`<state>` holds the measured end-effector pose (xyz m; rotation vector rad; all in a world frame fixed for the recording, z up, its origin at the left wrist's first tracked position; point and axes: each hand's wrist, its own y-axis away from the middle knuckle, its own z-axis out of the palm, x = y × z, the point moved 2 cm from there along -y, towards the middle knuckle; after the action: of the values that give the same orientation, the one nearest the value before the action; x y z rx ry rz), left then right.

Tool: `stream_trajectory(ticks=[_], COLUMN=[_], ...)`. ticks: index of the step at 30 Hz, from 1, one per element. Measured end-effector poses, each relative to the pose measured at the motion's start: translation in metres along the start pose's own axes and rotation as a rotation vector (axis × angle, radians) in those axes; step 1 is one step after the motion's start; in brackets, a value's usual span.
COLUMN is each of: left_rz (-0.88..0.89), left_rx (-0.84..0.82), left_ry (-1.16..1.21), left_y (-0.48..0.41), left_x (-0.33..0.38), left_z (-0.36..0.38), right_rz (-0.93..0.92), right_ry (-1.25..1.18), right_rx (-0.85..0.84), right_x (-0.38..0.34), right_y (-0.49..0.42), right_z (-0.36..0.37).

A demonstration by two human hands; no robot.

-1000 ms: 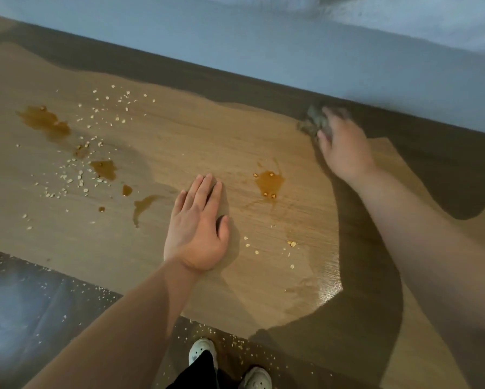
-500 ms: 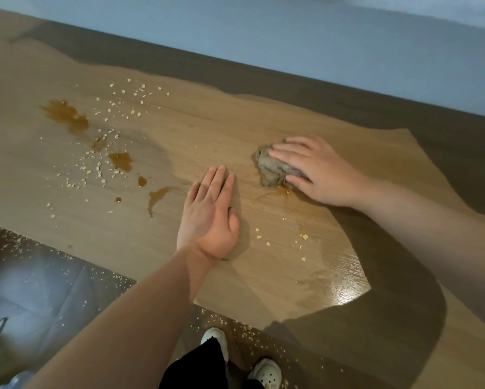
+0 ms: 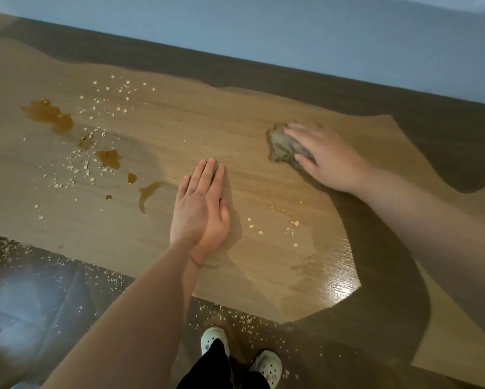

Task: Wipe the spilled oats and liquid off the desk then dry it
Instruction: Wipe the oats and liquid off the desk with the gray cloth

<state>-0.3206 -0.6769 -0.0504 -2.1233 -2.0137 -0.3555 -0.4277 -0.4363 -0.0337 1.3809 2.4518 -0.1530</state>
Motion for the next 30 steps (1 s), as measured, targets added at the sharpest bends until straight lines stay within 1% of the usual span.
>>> stream_trajectory(ticks=[2,3,4,5,6,7,8,9,10,12,13,15,16,17,18,20,21,22,23,25,26,27,28,30], left_rz=[0.003,0.004,0.008,0.012,0.018,0.022,0.025,0.027,0.027,0.026,0.027,0.028,0.031,0.034,0.033,0.017,0.008,0.002,-0.003,-0.012,-0.016,-0.018,-0.014,-0.001], left_rx=[0.002,0.002,0.000,-0.006,-0.012,-0.017,-0.020,-0.021,-0.017,-0.002,0.004,0.010,0.010,0.009,0.007,-0.011,-0.021,-0.028,-0.036,-0.047,-0.052,-0.055,-0.053,-0.046], left_ry=[0.006,0.006,0.003,-0.002,-0.007,-0.013,-0.019,-0.026,-0.034,-0.042,-0.041,-0.034,-0.030,-0.027,-0.027,-0.036,-0.042,-0.049,-0.056,-0.068,-0.073,-0.073,-0.068,-0.049], left_y=[0.000,0.000,0.001,0.001,0.001,0.001,0.001,0.000,0.000,0.000,0.001,0.000,-0.001,-0.001,-0.001,-0.001,-0.001,-0.002,-0.003,-0.004,-0.004,-0.004,-0.004,-0.004], left_x=[0.000,-0.001,-0.001,-0.001,-0.002,-0.002,-0.002,-0.001,-0.001,-0.001,-0.001,-0.002,-0.002,-0.002,-0.001,-0.001,-0.001,-0.001,-0.001,-0.001,-0.001,0.000,0.000,0.000], left_z=[-0.001,0.000,0.000,0.000,0.000,0.000,0.000,0.000,0.000,0.000,0.000,0.001,0.002,0.001,0.001,0.001,0.001,0.000,0.000,0.000,0.000,-0.001,-0.001,-0.002], right_rz=[0.185,0.202,0.147,0.029,-0.105,-0.186,-0.225,-0.205,-0.120,0.155,0.293,0.540,0.582,0.531,0.417,0.186,0.118,0.124,0.249,0.615,0.750,0.805,0.775,0.588], right_ry=[-0.049,-0.057,-0.067,-0.066,-0.063,-0.056,-0.033,-0.007,0.028,0.017,-0.028,-0.040,-0.020,-0.009,-0.001,0.019,0.063,0.111,0.145,0.136,0.099,0.077,0.071,0.076], right_rx=[0.123,0.172,0.182,0.148,0.088,-0.006,-0.057,-0.054,-0.024,0.070,0.160,0.340,0.384,0.379,0.334,0.157,0.119,0.144,0.191,0.305,0.356,0.388,0.399,0.311], right_x=[0.005,-0.006,-0.021,-0.038,-0.053,-0.061,-0.056,-0.041,-0.021,0.022,0.038,0.035,0.021,0.001,-0.019,-0.047,-0.043,-0.027,-0.008,0.033,0.037,0.027,0.008,-0.033], right_y=[-0.014,-0.015,-0.010,0.000,0.013,0.026,0.032,0.030,0.025,0.020,0.023,0.034,0.041,0.050,0.061,0.087,0.093,0.095,0.096,0.098,0.100,0.098,0.095,0.100], right_z=[-0.008,-0.006,0.001,0.009,0.016,0.019,0.016,0.010,0.004,-0.010,-0.017,-0.016,-0.008,0.003,0.014,0.026,0.023,0.017,0.010,-0.007,-0.011,-0.008,-0.001,0.018])
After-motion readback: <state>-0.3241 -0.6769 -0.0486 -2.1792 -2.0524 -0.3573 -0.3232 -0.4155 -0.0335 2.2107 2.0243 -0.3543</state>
